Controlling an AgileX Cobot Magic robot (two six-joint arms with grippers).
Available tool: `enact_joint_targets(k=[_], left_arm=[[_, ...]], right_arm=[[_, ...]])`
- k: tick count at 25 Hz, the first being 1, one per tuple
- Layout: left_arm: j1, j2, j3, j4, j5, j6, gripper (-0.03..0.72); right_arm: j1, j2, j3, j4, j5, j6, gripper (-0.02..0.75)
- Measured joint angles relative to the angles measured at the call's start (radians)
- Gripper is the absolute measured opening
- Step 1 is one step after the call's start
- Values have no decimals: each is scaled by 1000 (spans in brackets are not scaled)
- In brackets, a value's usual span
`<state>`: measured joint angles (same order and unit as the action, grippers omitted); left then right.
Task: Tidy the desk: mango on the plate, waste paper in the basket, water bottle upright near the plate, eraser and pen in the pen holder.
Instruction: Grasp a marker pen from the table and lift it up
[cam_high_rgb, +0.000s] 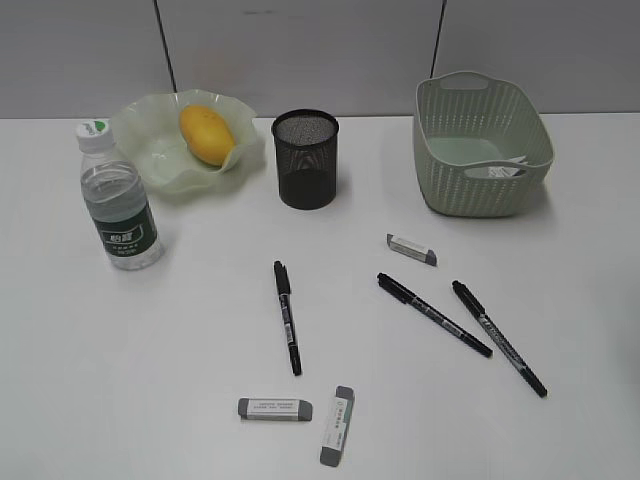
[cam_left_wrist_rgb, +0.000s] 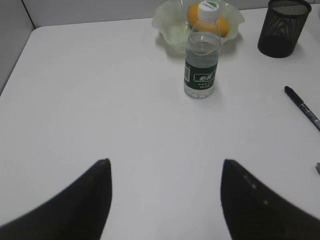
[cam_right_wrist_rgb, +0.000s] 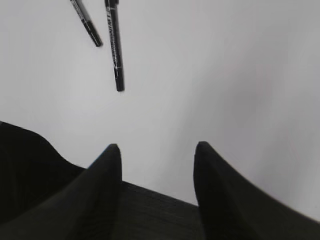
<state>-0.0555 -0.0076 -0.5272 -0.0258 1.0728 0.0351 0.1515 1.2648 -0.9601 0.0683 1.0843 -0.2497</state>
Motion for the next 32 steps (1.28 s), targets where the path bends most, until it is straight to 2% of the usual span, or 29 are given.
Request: enact_joint_targets(k=[4, 14, 21, 32], left_arm=[[0, 0, 0, 0, 0, 0, 515], [0, 0, 0, 0, -1, 0, 515], [0, 0, 0, 0, -2, 0, 515], [0, 0, 0, 0, -2, 0, 515]], right_arm=[[100, 143, -70, -7, -55, 3, 385], [232, 482, -173, -4, -183, 43, 385], [243, 651, -174, -7, -284, 83, 384], [243, 725, -175, -45, -390, 91, 351]])
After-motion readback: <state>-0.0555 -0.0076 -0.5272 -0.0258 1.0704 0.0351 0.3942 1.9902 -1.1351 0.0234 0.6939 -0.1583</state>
